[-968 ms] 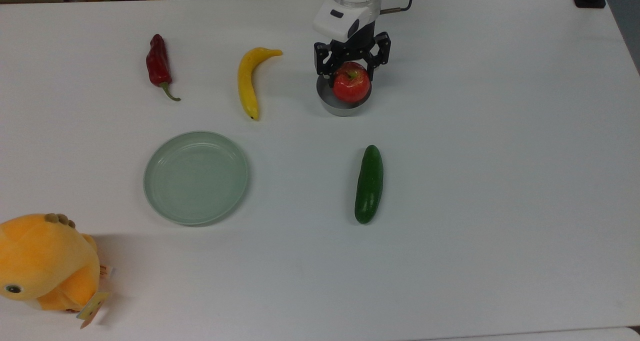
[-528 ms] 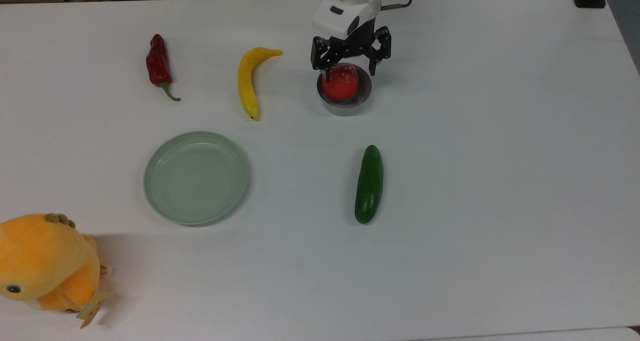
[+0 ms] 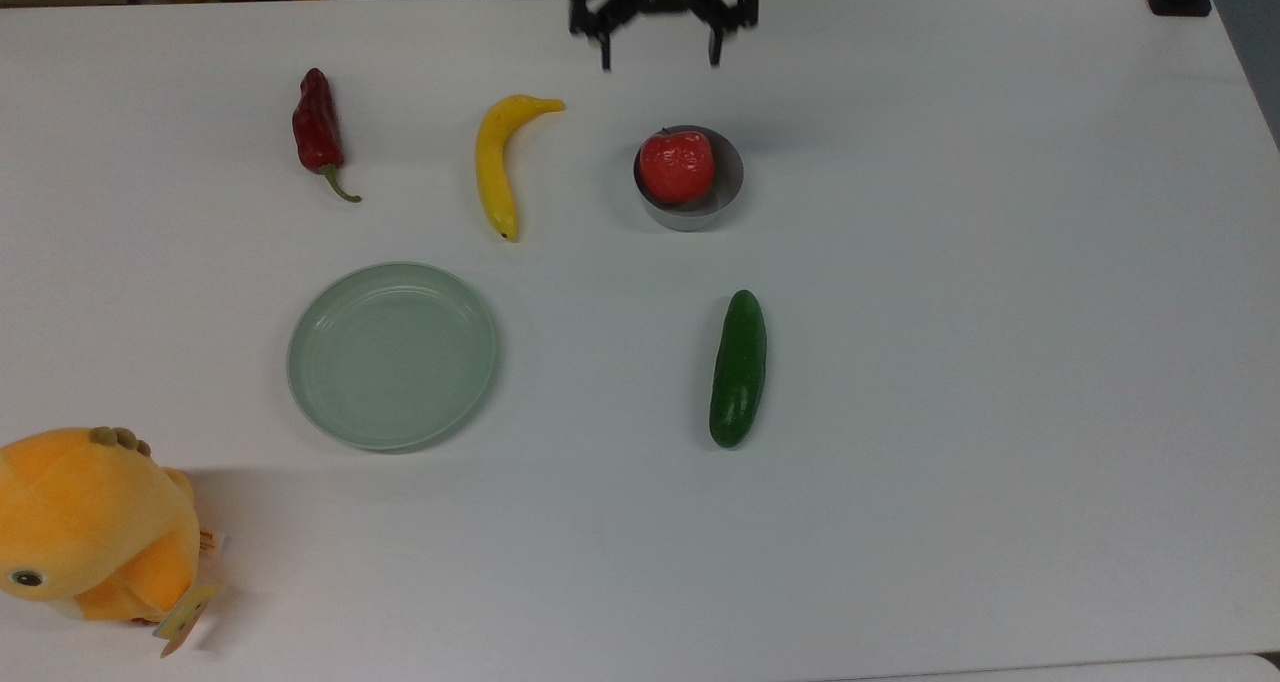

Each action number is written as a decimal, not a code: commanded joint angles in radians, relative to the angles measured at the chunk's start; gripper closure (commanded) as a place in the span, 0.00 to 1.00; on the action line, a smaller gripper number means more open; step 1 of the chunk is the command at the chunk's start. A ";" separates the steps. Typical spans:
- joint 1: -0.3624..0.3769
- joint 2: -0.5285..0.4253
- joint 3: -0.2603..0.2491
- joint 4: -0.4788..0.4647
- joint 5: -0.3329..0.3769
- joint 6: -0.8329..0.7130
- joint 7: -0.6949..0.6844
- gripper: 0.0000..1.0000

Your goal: Put the red apple in the bowl

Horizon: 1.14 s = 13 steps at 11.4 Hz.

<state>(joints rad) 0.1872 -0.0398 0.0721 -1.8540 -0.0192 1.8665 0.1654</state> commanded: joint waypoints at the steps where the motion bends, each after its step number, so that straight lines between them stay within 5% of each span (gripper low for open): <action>1: -0.014 -0.021 -0.052 0.182 0.025 -0.203 0.109 0.00; 3: -0.017 -0.034 -0.096 0.248 0.030 -0.265 0.108 0.00; 6: -0.063 -0.022 -0.100 0.245 0.035 -0.253 0.053 0.00; 9: -0.100 0.014 -0.100 0.240 0.044 -0.158 -0.145 0.00; 13: -0.111 0.026 -0.100 0.220 0.096 -0.121 -0.173 0.00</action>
<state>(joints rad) 0.0791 -0.0073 -0.0268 -1.6194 0.0375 1.7297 0.0231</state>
